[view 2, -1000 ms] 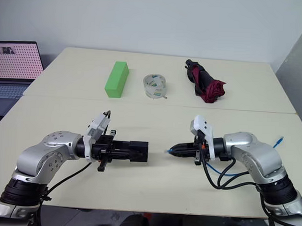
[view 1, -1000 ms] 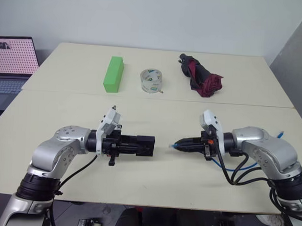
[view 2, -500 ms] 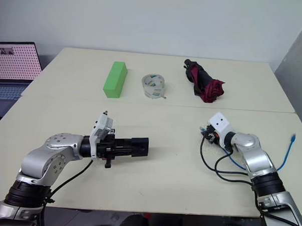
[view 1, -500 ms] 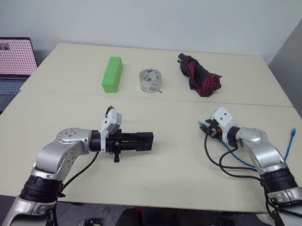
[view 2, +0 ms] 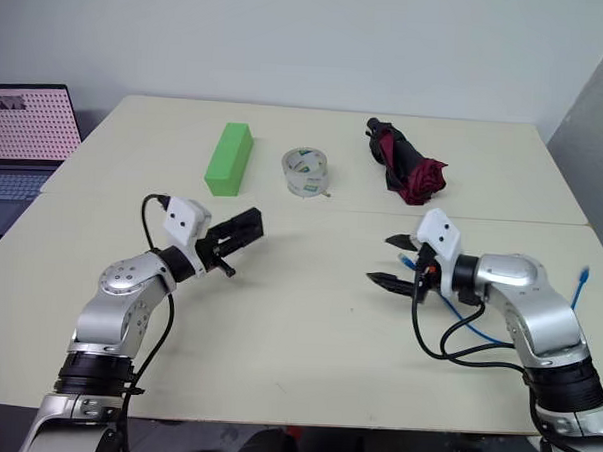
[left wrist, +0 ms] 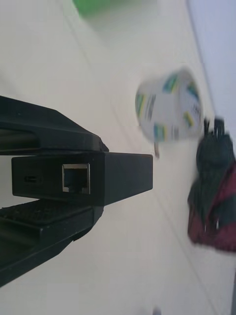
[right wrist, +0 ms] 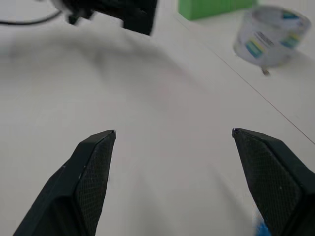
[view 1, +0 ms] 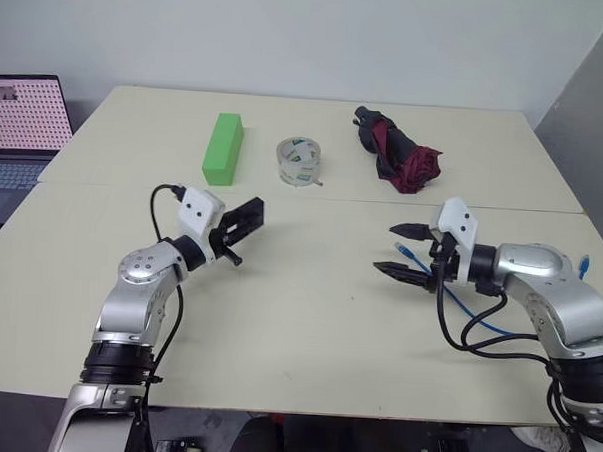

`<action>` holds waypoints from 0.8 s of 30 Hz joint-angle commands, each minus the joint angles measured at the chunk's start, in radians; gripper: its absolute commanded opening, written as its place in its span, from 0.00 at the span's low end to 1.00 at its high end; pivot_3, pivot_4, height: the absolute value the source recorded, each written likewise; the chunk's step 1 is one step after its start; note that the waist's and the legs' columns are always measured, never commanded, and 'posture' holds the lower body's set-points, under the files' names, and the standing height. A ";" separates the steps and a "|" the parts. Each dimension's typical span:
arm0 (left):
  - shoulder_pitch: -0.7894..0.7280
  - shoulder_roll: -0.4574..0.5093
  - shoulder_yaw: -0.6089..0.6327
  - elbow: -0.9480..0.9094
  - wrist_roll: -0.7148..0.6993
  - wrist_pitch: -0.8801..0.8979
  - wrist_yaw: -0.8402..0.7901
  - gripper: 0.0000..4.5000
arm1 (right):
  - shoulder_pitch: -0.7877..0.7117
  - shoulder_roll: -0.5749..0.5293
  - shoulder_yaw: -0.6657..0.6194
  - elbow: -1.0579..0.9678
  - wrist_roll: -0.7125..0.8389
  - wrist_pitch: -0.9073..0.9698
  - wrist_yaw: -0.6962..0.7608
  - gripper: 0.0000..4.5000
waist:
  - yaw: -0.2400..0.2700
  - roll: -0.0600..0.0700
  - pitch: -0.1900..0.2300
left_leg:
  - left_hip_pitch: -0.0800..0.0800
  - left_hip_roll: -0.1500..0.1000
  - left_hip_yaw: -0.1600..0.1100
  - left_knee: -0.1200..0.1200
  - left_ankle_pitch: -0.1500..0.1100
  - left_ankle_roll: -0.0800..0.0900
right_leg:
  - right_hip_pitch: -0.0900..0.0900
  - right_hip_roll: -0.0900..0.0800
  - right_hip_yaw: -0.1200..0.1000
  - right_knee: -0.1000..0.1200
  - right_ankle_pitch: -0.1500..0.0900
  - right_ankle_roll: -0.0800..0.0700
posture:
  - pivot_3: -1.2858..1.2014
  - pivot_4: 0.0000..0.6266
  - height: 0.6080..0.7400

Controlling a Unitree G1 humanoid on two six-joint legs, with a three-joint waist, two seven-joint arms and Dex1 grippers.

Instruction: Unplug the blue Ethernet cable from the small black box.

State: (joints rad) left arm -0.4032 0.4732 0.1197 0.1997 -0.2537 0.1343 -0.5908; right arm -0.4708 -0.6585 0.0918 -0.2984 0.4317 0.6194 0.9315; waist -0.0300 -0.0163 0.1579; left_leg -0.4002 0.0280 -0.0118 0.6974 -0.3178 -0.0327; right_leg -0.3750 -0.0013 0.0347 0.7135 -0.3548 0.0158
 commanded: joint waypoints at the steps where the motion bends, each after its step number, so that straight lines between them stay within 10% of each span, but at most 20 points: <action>1: -0.012 -0.040 0.040 0.101 0.049 -0.133 0.104 0.17 | -0.052 0.029 0.019 -0.085 0.057 0.065 -0.012 0.89 | 0.002 0.000 0.000 | 0.000 0.000 0.000 0.000 0.000 0.000 | 0.000 0.000 0.000 0.000 0.000 0.000 | 0.52 0.24 1.00; 7: -0.034 -0.089 0.056 0.247 0.065 -0.189 0.183 0.17 | -0.067 0.037 0.048 -0.071 0.042 0.072 -0.011 0.89 | 0.009 -0.002 -0.001 | -0.001 -0.002 0.000 0.001 0.000 0.000 | 0.000 -0.002 -0.001 -0.001 0.000 0.000 | 0.52 0.24 1.00; 20: 0.140 -0.075 0.038 0.073 0.080 -0.102 0.182 0.85 | -0.044 0.044 0.064 -0.089 0.019 0.077 -0.053 0.90 | 0.001 -0.001 -0.001 | 0.000 -0.001 -0.001 0.000 0.000 0.000 | 0.000 -0.002 -0.002 0.000 0.000 0.000 | 0.52 0.24 1.00; 24: 0.247 -0.035 0.042 -0.104 0.073 0.011 0.172 0.85 | 0.010 0.038 0.045 -0.101 0.009 0.067 -0.082 0.90 | 0.000 -0.001 -0.001 | 0.000 -0.001 -0.001 0.000 0.000 0.000 | 0.000 -0.002 -0.002 0.000 0.000 0.000 | 0.52 0.24 1.00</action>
State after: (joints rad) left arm -0.1868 0.4113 0.1619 0.1706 -0.1890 0.0928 -0.4115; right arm -0.4728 -0.6149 0.1674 -0.3597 0.4470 0.7035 0.8644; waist -0.0299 -0.0178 0.1570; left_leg -0.4002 0.0275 -0.0129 0.6970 -0.3177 -0.0329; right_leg -0.3747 -0.0032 0.0329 0.7136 -0.3548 0.0158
